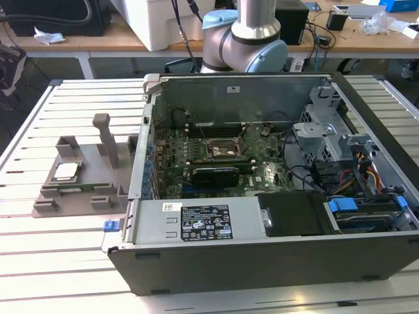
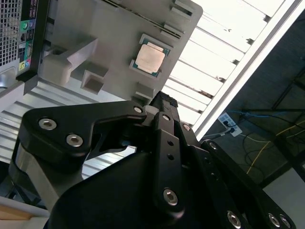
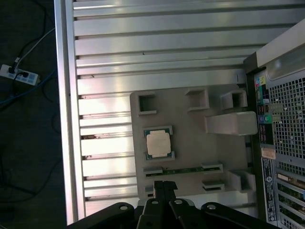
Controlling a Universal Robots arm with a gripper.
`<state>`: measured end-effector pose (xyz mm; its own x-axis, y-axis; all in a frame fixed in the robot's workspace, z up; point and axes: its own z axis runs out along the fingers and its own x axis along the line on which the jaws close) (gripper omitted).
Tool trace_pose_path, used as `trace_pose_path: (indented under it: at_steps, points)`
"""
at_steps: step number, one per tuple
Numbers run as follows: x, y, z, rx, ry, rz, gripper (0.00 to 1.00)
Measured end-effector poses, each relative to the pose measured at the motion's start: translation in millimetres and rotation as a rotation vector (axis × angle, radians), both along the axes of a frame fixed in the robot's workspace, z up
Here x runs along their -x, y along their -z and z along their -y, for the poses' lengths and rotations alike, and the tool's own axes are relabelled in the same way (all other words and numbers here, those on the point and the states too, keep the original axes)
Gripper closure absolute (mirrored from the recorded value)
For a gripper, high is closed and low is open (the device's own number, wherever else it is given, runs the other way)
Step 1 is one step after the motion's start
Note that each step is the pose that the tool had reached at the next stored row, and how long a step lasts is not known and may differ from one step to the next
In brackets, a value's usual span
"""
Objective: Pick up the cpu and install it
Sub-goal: 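Reach for the cpu, then pick up the cpu and move it towards the insertion slot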
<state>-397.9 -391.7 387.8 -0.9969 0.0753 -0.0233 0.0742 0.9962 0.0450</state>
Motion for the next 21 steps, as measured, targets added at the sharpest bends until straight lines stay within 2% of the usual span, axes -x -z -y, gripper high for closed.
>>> trace_pose_path:
  at_steps: [9,14,15,16,17,18,21]
  points:
    - [0.0,0.2,0.0,-0.0001,0.000,0.0000,0.89]
    - [0.0,0.2,0.0,0.0000,0.000,0.0000,0.58]
    - [0.0,0.2,0.0,0.0000,0.000,0.0000,0.58]
    - [0.0,0.2,0.0,0.0000,0.000,0.0001,0.46]
    - [0.0,0.2,0.0,0.0000,0.000,0.0000,0.46]
    - [0.0,0.2,0.0,-0.0001,0.000,0.0000,0.40]
    - [0.0,1.1,-1.0,0.0090,-0.001,0.0001,0.40]
